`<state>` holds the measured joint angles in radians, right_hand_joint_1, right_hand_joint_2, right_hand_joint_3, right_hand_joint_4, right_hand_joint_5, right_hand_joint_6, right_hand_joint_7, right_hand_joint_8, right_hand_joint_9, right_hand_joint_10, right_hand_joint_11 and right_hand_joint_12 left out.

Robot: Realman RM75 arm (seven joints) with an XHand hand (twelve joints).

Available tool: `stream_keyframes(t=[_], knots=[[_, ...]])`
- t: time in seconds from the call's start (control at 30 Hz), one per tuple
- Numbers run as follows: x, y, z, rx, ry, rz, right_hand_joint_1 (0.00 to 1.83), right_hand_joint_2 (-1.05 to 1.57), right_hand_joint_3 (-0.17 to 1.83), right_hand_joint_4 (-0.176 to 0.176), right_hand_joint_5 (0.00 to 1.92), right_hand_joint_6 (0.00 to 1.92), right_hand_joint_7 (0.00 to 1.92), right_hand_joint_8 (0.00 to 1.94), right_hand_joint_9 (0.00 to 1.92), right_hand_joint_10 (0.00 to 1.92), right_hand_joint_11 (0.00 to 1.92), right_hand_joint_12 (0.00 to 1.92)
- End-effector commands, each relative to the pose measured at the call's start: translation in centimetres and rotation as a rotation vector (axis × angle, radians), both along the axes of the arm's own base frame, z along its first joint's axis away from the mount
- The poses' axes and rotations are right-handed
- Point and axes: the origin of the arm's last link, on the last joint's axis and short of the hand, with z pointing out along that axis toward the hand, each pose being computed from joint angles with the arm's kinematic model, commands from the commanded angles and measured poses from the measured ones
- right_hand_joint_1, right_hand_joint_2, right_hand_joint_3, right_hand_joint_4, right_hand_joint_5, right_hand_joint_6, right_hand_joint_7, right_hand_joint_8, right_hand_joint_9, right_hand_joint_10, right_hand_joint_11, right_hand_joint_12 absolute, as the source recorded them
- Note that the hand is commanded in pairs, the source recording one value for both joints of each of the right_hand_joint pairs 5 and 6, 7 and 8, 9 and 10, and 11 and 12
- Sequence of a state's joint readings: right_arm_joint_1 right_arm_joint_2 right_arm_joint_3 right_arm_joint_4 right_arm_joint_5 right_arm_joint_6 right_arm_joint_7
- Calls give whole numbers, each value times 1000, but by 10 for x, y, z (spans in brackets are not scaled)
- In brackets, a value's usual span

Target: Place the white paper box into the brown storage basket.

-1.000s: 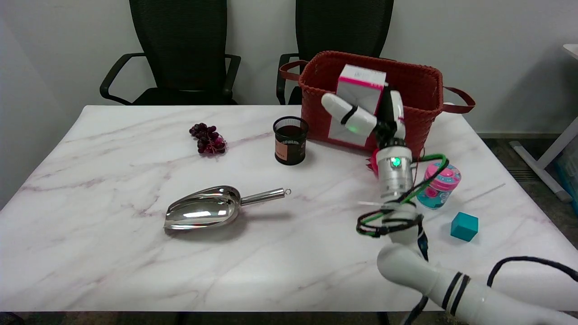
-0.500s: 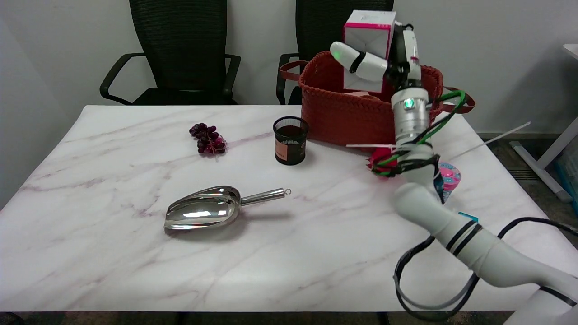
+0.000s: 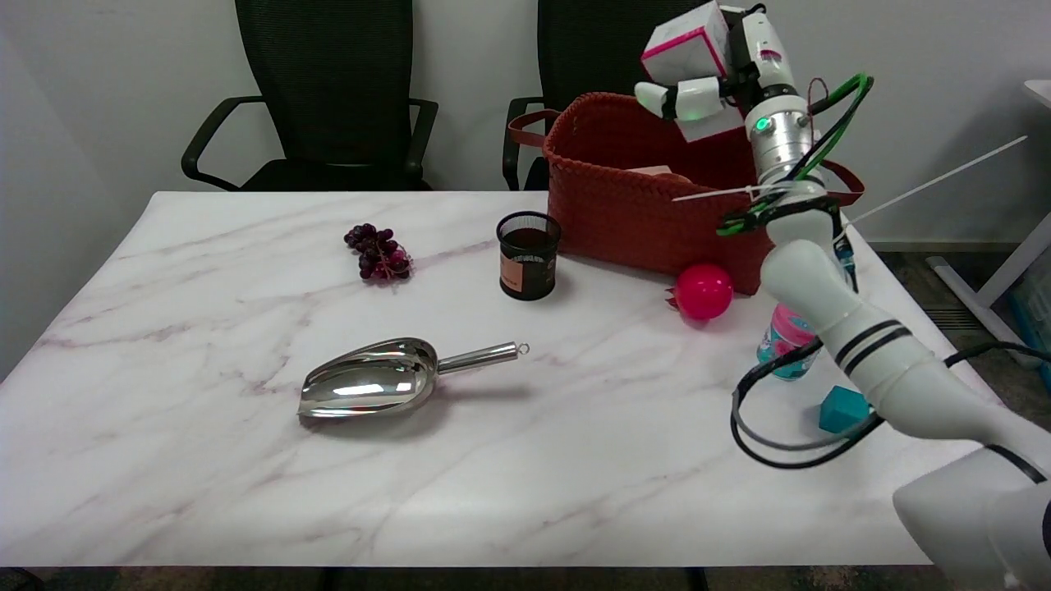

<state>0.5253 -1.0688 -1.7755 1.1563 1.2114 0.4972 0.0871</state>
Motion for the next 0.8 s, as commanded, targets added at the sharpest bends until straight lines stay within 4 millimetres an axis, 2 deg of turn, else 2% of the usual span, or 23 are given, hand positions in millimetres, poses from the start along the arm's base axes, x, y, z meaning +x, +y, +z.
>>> stream_keyframes(t=[0.03, 0.33, 0.5, 0.53, 0.57, 0.6, 0.63, 0.7, 0.8], knots=[[-31, -45, 98, -255, 188, -463, 1327, 172, 1316, 0, 722, 722, 1156, 1156, 1110, 1110, 986, 986], [-66, -44, 113, -292, 145, -609, 1306, 110, 1319, 0, 694, 694, 1142, 1142, 1087, 1087, 958, 958], [-62, -41, 115, -296, 130, -577, 1301, 102, 1301, 0, 688, 688, 1136, 1136, 1080, 1080, 947, 947], [-58, -41, 115, -299, 131, -562, 1266, 90, 1272, 0, 613, 613, 1123, 1123, 1062, 1062, 964, 964], [-55, -42, 114, -299, 133, -550, 1265, 85, 1102, 0, 412, 412, 1028, 1028, 978, 978, 1001, 1001], [-50, -43, 113, -297, 135, -535, 1272, 54, 987, 0, 290, 290, 939, 939, 839, 839, 975, 975], [-45, -43, 113, -295, 141, -520, 1276, 15, 940, 0, 245, 245, 872, 872, 708, 708, 887, 887], [-37, -44, 111, -294, 148, -497, 1266, -132, 791, 0, 87, 87, 565, 565, 492, 492, 284, 284], [-28, -46, 108, -289, 150, -465, 1246, -277, 698, 0, 0, 0, 429, 429, 331, 331, 103, 103]])
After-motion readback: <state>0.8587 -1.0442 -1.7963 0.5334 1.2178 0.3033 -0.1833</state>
